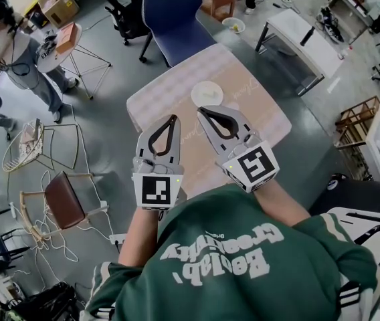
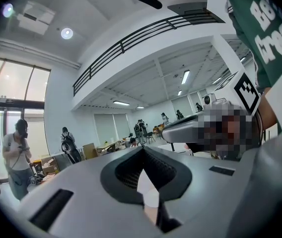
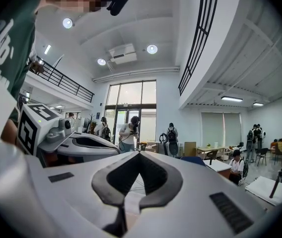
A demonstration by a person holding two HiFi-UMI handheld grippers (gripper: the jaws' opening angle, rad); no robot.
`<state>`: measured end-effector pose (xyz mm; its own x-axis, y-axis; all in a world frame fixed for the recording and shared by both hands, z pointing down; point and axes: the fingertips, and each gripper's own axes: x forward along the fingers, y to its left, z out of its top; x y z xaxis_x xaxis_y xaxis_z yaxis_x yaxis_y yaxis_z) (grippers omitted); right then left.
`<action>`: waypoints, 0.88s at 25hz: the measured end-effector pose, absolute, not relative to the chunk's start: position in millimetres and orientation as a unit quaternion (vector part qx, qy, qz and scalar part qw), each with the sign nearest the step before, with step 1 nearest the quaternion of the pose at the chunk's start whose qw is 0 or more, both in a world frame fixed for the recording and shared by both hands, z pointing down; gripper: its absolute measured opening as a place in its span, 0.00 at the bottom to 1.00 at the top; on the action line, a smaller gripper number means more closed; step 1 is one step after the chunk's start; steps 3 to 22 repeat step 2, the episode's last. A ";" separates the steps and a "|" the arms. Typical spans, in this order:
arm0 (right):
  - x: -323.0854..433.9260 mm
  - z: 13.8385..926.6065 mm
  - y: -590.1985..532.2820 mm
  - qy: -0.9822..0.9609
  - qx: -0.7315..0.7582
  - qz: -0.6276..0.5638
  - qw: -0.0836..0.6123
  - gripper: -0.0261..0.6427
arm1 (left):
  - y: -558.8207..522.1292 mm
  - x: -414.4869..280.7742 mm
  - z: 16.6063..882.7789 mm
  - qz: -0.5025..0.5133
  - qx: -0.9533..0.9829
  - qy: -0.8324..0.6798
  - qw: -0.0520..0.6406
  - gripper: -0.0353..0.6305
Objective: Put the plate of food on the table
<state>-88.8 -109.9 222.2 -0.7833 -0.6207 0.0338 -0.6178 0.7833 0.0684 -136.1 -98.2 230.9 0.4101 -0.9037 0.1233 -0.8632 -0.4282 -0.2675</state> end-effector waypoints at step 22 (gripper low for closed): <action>-87.6 222.5 -109.1 -0.944 0.328 -0.029 0.027 0.06 | -98.1 -134.6 230.5 -0.125 -0.836 0.527 0.082 0.07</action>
